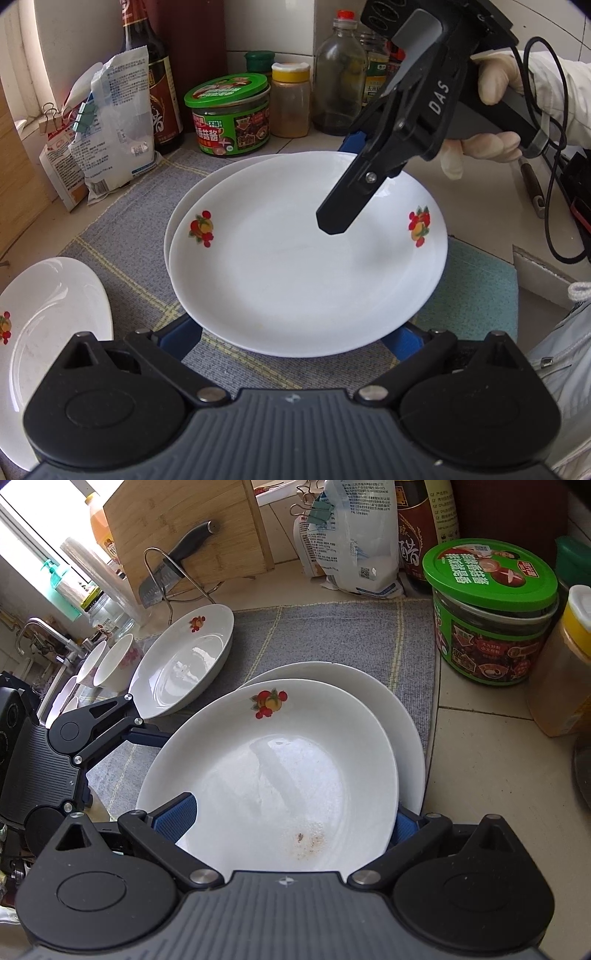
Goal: Organize plates and bowls
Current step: 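Lower the flowered plate onto the stained plate and open the left tool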
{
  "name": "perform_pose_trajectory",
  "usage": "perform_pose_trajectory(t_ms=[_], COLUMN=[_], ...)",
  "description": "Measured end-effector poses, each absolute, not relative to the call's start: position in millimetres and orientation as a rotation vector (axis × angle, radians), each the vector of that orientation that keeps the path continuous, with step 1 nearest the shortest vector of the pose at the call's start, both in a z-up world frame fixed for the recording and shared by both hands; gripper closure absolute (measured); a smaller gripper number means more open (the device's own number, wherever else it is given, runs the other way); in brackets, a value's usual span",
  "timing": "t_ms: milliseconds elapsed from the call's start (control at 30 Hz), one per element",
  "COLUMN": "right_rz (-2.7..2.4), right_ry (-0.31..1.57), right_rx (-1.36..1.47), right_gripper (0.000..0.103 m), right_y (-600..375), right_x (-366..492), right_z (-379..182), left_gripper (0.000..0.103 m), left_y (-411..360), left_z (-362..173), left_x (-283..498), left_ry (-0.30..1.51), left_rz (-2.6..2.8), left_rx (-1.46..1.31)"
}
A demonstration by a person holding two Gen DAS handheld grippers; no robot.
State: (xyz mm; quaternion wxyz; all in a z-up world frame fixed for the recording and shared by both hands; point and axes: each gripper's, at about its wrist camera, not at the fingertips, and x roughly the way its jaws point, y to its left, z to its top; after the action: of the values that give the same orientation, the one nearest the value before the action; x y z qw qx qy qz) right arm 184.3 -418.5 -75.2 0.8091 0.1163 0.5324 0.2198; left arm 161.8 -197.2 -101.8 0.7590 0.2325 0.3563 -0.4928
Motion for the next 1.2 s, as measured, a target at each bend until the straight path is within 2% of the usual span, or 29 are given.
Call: perform_pose_trajectory(t_ms=[1200], right_rz=[0.383], right_ry=[1.137], right_rx=[0.154], right_gripper=[0.000], right_y=[-407.7], right_x=[162.2], right_z=[-59.0], left_gripper=[0.001], left_y=[-192.9], left_z=[-101.0], left_x=[152.8], left_ry=[0.736], left_rz=[-1.072], left_rx=[0.500])
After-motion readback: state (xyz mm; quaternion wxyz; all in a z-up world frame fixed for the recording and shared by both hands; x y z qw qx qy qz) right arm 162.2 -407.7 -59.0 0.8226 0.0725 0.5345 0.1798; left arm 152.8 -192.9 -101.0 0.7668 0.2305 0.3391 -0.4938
